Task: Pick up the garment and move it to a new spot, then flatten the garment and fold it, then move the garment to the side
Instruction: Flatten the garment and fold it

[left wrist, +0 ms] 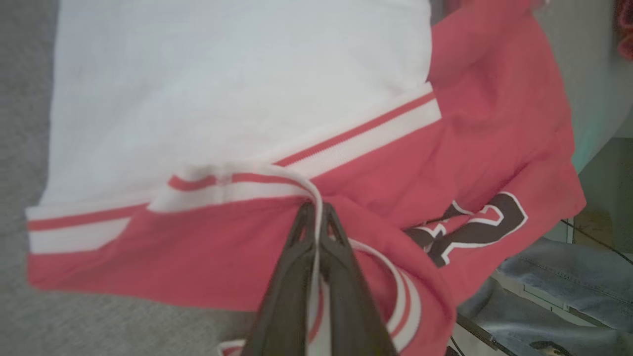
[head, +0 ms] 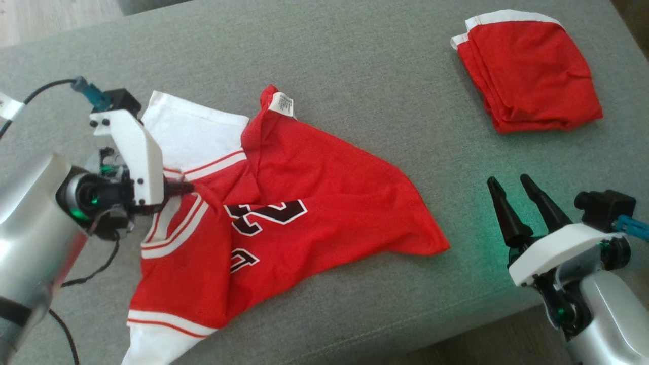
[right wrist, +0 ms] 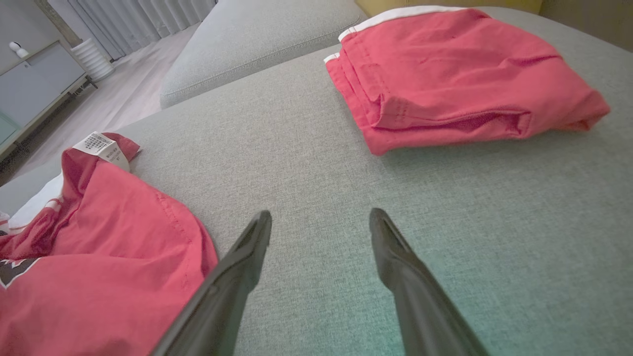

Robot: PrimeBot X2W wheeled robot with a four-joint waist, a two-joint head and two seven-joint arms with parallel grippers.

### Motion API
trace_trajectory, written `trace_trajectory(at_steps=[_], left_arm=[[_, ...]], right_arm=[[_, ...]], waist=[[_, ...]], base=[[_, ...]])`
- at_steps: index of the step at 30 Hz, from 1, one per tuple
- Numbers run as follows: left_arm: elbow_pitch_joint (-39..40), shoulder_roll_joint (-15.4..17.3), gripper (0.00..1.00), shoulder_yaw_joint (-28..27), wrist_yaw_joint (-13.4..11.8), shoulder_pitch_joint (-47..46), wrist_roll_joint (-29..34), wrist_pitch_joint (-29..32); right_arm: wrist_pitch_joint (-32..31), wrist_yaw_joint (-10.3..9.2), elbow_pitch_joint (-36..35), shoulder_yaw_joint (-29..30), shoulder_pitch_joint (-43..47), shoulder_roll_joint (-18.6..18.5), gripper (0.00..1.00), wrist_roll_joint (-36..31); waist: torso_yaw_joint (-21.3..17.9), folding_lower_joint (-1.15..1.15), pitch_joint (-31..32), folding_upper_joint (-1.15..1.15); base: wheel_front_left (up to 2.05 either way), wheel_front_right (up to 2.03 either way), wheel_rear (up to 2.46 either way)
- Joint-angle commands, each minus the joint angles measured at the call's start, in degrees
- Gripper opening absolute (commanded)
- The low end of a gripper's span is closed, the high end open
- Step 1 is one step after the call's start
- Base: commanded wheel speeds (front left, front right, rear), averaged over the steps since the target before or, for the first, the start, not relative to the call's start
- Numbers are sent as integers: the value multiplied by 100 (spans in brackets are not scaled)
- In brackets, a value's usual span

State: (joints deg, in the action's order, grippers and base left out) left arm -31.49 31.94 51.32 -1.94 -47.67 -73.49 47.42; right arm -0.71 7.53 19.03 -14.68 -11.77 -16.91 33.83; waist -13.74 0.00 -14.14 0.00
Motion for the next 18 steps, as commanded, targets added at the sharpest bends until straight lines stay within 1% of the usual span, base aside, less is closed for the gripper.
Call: trace_trajectory(at_steps=[1, 6, 10, 12, 16, 18], left_arm=[[89, 199, 0, -317, 58, -410, 92, -174], [-8, 202, 0, -689, 165, -767, 231, -993], [-211, 272, 0, -734, 178, -1024, 553, -1454], [-352, 301, 0, -752, 126, -1154, 728, -1702], [-734, 350, 0, -814, -119, -1437, 1146, -2400], [-924, 341, 0, -803, -140, -1547, 1314, -2687]], right_arm=[[102, -4, -131, -93, -164, -124, 100, 53], [200, -4, -80, -84, -220, -189, 100, 101], [271, -4, -63, -133, -309, -206, 100, 149], [321, -4, -53, -153, -362, -221, 100, 175], [421, -4, -10, -187, -463, -252, 100, 226], [475, -4, 22, -209, -509, -266, 100, 244]], waist=[[-6, 0, -43, 0], [-36, 0, -154, 0], [-120, 0, -294, 0], [-180, 0, -387, 0], [-302, 0, -548, 0], [-354, 0, -598, 0]], base=[[0, 0, 0], [0, 0, 0], [0, 0, 0], [0, 0, 0], [0, 0, 0], [0, 0, 0]])
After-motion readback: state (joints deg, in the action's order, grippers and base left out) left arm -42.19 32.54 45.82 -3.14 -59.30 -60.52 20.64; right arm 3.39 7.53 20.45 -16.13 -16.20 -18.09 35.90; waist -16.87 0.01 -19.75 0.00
